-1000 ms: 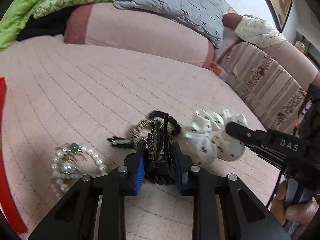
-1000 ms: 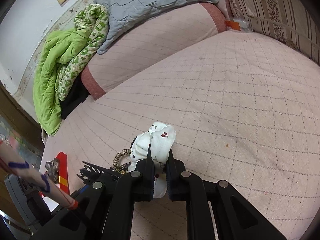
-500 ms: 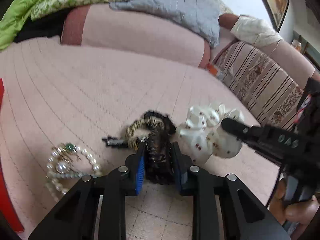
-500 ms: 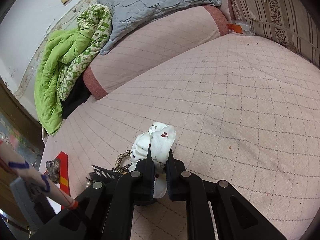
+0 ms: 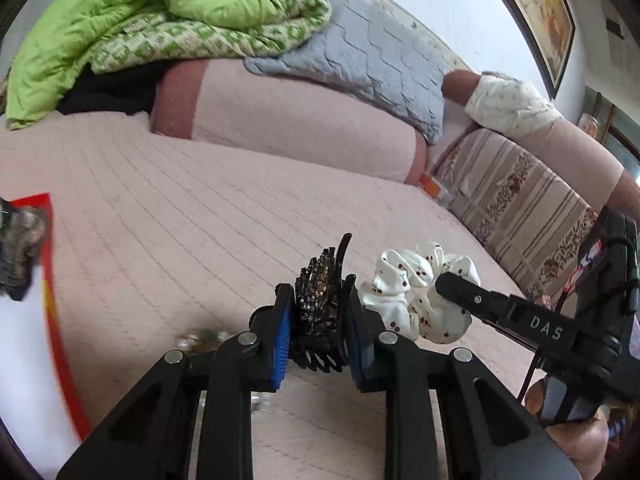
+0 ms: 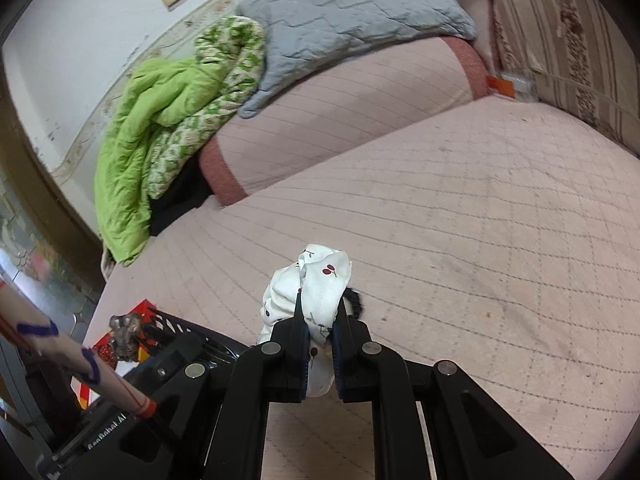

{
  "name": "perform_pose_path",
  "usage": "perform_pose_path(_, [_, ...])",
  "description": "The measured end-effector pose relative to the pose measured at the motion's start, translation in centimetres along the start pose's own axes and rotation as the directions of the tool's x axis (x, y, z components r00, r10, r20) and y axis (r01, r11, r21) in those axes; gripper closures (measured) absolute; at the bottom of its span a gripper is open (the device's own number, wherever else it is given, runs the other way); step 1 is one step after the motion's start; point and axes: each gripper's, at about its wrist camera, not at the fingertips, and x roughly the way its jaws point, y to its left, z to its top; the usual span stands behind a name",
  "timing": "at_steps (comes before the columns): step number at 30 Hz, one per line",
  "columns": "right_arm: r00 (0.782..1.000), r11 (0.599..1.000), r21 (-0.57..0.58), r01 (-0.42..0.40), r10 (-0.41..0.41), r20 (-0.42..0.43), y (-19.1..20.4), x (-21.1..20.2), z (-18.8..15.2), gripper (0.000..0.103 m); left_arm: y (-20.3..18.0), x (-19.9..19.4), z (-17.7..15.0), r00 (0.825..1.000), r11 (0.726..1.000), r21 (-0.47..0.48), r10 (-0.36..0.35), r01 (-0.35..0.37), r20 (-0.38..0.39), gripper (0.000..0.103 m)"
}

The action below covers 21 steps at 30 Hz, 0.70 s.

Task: Organize jewelry
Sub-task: 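Carry the white scrunchie and black clip over the box lid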

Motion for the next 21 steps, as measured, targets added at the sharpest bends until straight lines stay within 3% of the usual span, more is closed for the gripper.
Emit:
perform_pose_path(13, [0.989,0.986,-0.087,-0.145,0.142,-0.038,6.9,1.8,-1.8,0.093,6.4,-7.2,1.1,0.99,0.992,-0.071,0.11,-0.104,0.089,0.08])
perform_pose_path(21, [0.96,0.945,-0.167,-0.281,0.272,-0.072,13.9,2.5,-4.2,0.093,13.2,-14.2,0.0,0.961,0.957,-0.198,0.241,-0.212,0.137,0.08])
